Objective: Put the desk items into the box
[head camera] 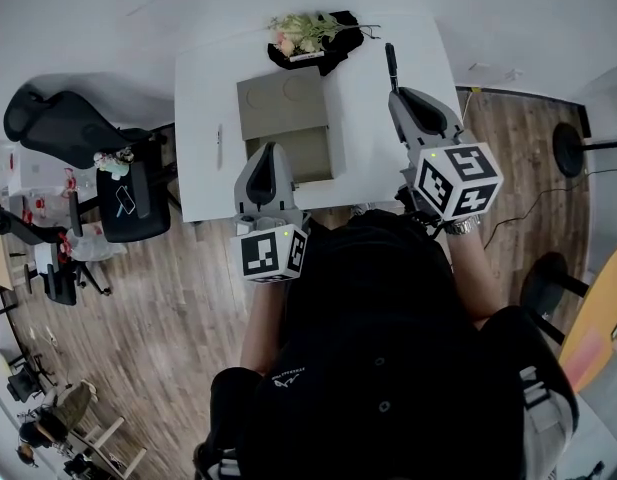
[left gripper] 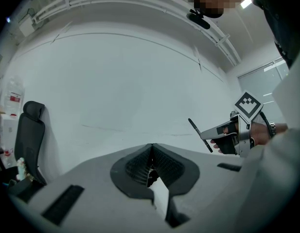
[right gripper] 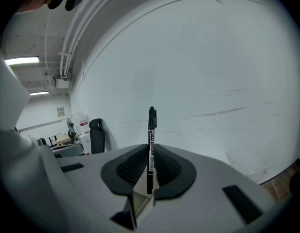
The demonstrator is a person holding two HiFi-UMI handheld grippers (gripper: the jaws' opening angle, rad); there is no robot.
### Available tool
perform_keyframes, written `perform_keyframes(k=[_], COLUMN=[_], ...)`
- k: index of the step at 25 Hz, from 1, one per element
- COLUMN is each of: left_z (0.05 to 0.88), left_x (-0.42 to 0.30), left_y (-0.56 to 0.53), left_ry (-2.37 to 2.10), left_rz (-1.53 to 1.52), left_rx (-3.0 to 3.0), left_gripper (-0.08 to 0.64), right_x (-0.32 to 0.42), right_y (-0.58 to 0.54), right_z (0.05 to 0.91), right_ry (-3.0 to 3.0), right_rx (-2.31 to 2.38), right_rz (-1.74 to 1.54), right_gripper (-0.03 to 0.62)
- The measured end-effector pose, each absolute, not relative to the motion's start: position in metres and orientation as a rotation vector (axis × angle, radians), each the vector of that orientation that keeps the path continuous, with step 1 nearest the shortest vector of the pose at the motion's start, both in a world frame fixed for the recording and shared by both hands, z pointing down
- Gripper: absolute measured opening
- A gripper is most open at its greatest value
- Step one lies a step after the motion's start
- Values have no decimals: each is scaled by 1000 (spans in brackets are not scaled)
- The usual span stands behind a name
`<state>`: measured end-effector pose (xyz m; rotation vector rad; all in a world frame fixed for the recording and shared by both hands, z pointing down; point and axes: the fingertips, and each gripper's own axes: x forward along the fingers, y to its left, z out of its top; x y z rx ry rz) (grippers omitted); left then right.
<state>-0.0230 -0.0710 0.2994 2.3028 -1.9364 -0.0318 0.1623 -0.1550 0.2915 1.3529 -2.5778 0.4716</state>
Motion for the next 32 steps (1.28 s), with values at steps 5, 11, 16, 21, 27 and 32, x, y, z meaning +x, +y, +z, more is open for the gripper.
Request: perform_keyframes(k=[5,11,16,21,27,32], left_z=[307,309,315,319,330,338], left_x=[-63,-102,-125,-138,-150,-157], left_y=[-69,-71,-77,-82,-89,-94], left_ry=[-1919,-1859,-1786,-1727,-1681,-1669], left_rz=[-14,-26,-28,-35,-28,-26], left_rx=[2282,2305,2338,2362,2364,2347], left_gripper=[8,8,8,8,8,8], right_x=[120,69,36,15,-10,-29], right_y=[-151,-145,-140,-136,-136,-135], right_z=[298,304,311,321,339,355], right_ry=[-2555,-2519,-2480,-2433,-2391,-2367], right_rx=[1321,1302,1294,1271,1218,1138], right_rz=[482,474,461,446,436,430], right_gripper=[41,41,41,41,41,41])
